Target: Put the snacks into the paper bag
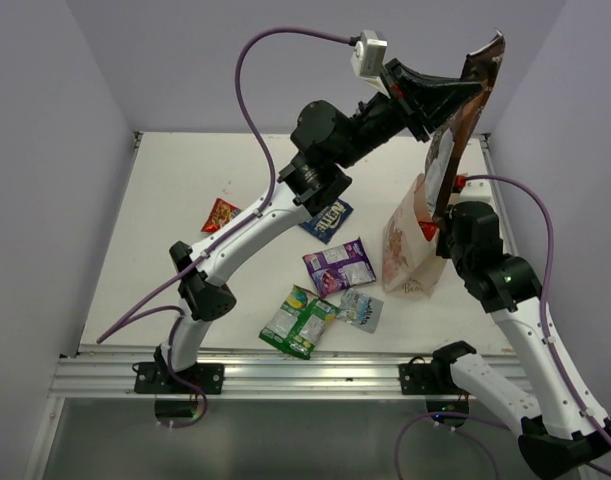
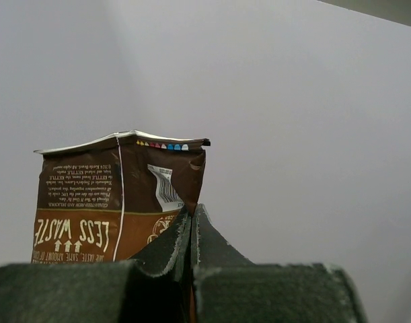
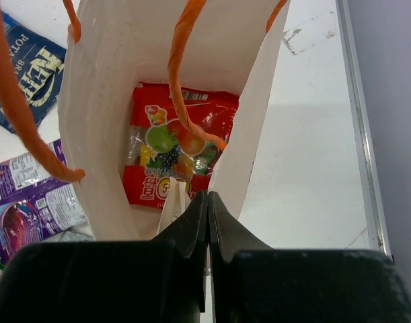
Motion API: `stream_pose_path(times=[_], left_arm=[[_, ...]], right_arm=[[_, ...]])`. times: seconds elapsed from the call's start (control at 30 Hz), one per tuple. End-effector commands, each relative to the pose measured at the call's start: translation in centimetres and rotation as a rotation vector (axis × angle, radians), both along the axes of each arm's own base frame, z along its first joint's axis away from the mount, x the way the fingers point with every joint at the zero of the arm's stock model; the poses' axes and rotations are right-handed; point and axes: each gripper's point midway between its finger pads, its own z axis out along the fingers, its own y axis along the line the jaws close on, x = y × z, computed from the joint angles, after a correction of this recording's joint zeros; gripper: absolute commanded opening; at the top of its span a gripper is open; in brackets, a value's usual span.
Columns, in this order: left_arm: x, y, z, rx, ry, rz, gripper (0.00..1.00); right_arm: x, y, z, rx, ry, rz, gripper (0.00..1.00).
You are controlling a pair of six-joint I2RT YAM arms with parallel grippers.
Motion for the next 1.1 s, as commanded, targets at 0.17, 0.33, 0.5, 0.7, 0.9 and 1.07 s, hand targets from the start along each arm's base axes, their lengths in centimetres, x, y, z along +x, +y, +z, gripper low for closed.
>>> stream_pose_path(times=[0.17, 0.33, 0.5, 0.7, 0.9, 1.07], left_arm=[[-3.5, 3.3, 5.3, -0.150, -0.197, -0.005, 0.00], [-3.5, 2.3, 4.2, -0.151, -0.225, -0.040, 0.00], [-3.4, 1.9, 3.7, -0.152, -0.231, -0.047, 0.00], [-4.1, 2.5, 4.2, -0.174, -0.262, -0.054, 0.00], [-5.0, 3.5, 5.3, -0.204, -0.291, -0.057, 0.00], [-5.2, 3.4, 5.1, -0.222, -0.294, -0.082, 0.00]], right_arm=[[0.2, 0.3, -0.6, -0.010, 0.016, 0.015, 0.00], [0.2, 0.2, -0.6, -0.012, 0.017, 0.016, 0.00], [0.2, 0.3, -0.6, -0.009, 0.016, 0.018, 0.00], [0.2, 0.4, -0.8, -0.011, 0.022, 0.019, 0.00], [0.3, 0.4, -0.9, -0.012, 0.025, 0.023, 0.00], [0.3, 0.4, -0.9, -0.015, 0.029, 0.024, 0.00]])
